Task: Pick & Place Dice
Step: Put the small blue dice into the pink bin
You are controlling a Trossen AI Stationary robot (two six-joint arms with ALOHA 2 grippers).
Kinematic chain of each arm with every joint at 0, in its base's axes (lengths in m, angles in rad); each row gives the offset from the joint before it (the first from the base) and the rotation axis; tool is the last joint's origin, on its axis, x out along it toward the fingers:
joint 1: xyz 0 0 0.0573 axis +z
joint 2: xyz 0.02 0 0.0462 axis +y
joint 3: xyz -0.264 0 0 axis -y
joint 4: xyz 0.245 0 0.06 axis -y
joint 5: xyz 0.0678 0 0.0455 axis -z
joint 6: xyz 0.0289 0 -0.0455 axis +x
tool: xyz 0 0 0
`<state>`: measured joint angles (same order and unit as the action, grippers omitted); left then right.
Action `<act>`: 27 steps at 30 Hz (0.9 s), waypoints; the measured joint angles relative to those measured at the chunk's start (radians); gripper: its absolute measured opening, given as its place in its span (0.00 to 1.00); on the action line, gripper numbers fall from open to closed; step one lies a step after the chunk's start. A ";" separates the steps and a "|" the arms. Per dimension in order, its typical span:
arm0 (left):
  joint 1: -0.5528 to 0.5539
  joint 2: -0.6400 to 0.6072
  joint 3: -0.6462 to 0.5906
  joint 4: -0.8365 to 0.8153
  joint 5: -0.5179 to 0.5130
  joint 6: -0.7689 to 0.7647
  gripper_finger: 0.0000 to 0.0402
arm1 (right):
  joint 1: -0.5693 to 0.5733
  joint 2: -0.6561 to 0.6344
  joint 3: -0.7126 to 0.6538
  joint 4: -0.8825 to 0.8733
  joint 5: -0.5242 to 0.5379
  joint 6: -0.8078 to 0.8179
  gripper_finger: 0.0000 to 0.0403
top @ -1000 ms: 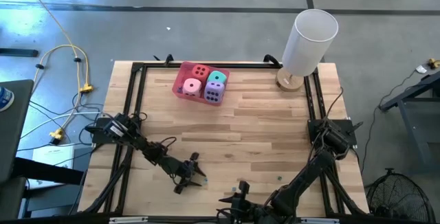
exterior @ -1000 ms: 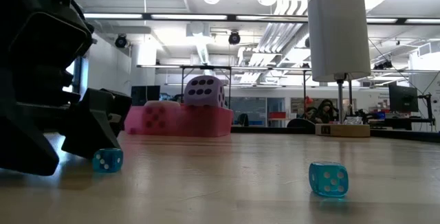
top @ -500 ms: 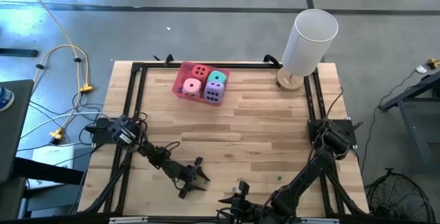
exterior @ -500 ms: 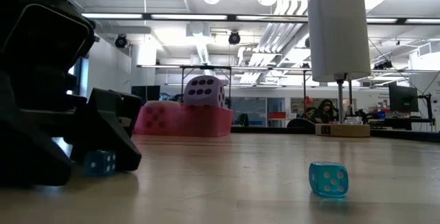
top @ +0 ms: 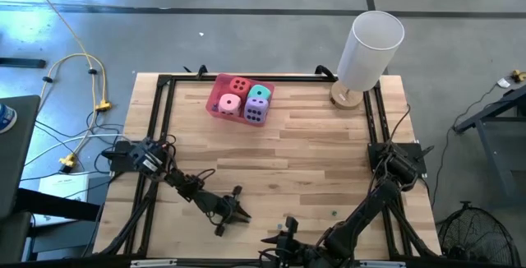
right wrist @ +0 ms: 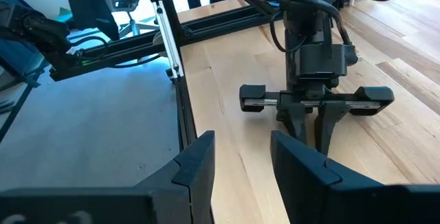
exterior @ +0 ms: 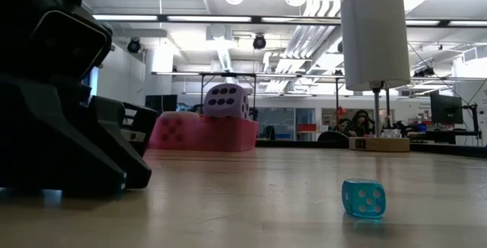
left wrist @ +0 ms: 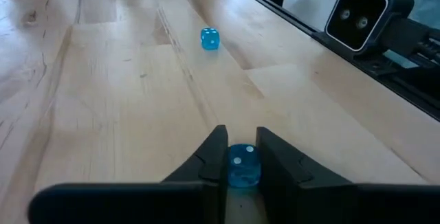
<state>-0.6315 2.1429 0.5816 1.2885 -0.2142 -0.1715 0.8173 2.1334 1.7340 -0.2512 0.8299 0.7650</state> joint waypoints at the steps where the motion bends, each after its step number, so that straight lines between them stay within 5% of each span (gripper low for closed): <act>1: 0.000 0.000 0.000 0.000 0.000 -0.004 0.11 | 0.000 0.000 0.000 0.000 0.000 0.000 0.33; 9: 0.002 -0.016 -0.001 -0.021 0.003 -0.037 0.11 | 0.000 0.000 0.000 0.000 -0.004 0.019 0.33; 13: 0.022 -0.130 -0.002 -0.197 0.004 -0.226 0.11 | 0.002 0.000 0.000 0.000 -0.035 0.026 0.33; 18: 0.069 -0.394 -0.005 -0.587 -0.001 -0.230 0.11 | 0.001 0.000 0.000 0.000 -0.049 0.054 0.33; 27: 0.303 -1.004 -0.001 -1.200 -0.297 -0.174 0.11 | 0.008 0.000 0.000 0.000 -0.051 0.079 0.33</act>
<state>-0.3284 1.1394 0.5808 0.0883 -0.5110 -0.3456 0.8256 2.1334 1.7340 -0.2517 0.7792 0.8437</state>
